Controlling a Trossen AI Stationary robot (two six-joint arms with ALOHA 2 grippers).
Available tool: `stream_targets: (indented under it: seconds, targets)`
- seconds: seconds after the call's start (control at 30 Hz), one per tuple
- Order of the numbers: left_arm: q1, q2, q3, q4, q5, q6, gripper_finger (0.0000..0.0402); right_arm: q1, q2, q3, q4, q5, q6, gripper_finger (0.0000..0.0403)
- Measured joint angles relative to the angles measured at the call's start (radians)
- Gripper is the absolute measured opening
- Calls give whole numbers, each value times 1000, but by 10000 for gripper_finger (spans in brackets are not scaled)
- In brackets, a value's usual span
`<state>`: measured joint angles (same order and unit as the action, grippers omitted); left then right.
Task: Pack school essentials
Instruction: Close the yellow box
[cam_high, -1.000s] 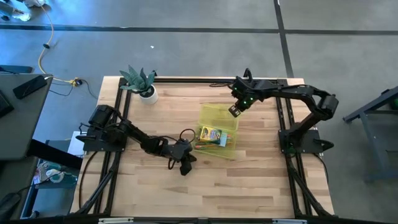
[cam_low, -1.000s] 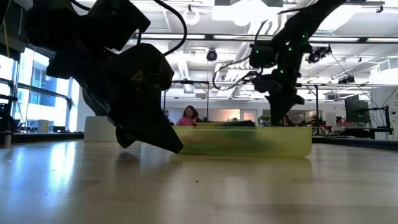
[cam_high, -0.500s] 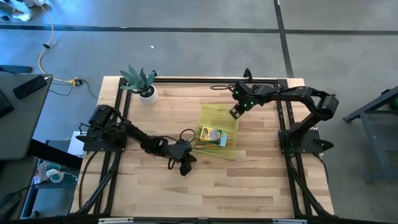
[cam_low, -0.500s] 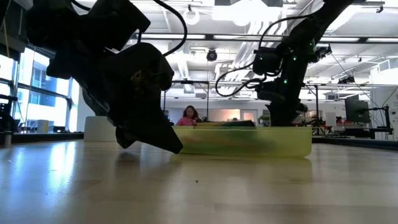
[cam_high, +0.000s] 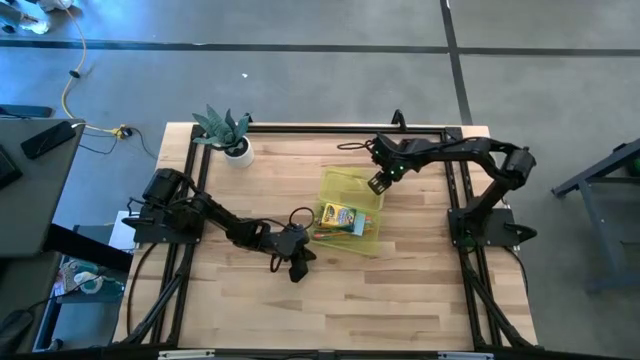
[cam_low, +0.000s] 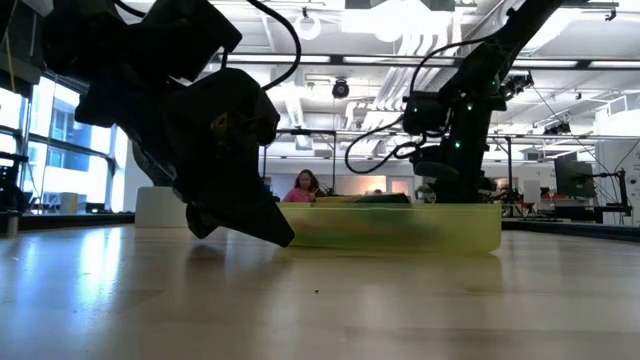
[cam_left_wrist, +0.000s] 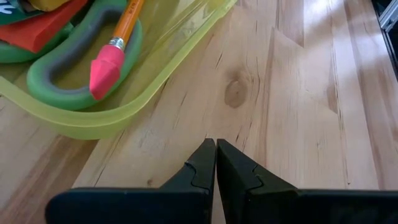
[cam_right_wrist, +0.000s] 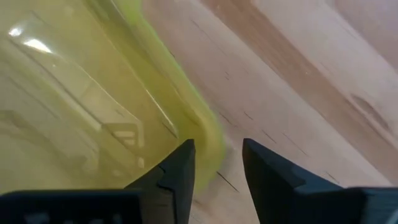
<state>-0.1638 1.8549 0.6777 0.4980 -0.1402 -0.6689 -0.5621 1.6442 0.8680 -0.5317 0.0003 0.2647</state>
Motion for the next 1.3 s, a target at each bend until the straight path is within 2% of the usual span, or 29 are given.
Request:
stream_targets:
  seconds: [0.2, 0.47, 0.7, 1.03, 1.3]
  targets:
    - [0, 0, 0, 0, 0, 0, 5, 0, 12, 0, 9, -2, 25, 96]
    - [0, 0, 0, 0, 0, 0, 5, 2, 12, 0, 9, -8, 23, 8]
    - [0, 0, 0, 1, -1, -5, 5, 35, -5, 0, 9, 21, -3, 13]
    - [7, 0, 0, 5, 2, -8, 5, 132, -125, 1, 8, 123, -23, 3]
    - [32, 0, 0, -2, 123, 38, 5, 244, -175, 1, -1, 268, -19, 1]
